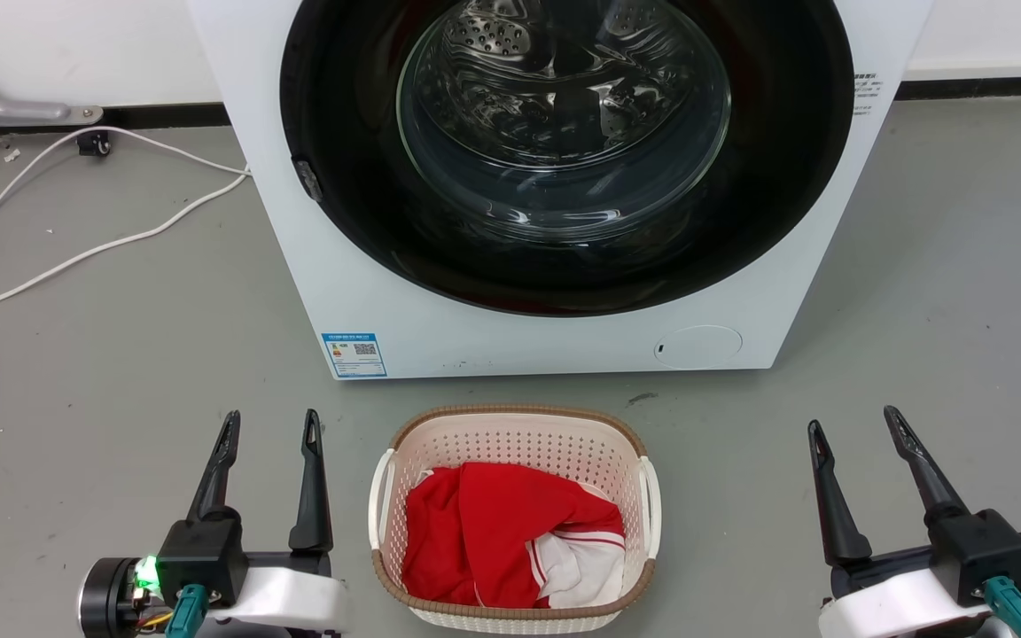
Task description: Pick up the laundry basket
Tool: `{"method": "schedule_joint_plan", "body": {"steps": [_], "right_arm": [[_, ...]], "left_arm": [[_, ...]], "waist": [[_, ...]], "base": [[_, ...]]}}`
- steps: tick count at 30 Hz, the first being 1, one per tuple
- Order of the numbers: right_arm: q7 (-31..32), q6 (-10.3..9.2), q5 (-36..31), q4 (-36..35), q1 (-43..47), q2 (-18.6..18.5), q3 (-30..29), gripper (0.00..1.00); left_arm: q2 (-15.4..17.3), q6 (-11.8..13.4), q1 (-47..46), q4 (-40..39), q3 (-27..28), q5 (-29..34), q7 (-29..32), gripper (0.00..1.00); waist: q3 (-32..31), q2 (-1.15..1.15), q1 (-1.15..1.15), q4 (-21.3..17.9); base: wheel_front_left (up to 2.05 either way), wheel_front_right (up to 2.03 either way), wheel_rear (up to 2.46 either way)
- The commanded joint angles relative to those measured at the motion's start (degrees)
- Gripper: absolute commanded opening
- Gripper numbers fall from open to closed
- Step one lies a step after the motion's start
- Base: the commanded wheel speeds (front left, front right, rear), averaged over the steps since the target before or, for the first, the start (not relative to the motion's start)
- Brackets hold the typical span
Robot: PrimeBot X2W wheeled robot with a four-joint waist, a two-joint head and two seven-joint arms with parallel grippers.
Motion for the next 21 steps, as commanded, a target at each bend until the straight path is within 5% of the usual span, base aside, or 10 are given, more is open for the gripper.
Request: {"method": "schedule_joint_plan", "body": {"steps": [1, 21], "right_arm": [[-0.16, -0.02, 0.27, -0.10, 0.40, -0.21, -0.08, 1.00], [-0.15, -0.02, 0.28, 1.37, -3.24, -0.19, 0.23, 1.00]], "left_arm": [[0.15, 0.23, 0.63, 0.06, 0.02, -0.11, -0.16, 1.00], [0.18, -1.39, -3.40, 3.22, 1.81, -0.18, -0.15, 1.00]], "waist": [[-0.02, 0.00, 0.00, 0.04], [4.09, 0.00, 0.00, -0.33]], "base": [[0.00, 0.00, 0.00], [0.00, 0.00, 0.00]]}}
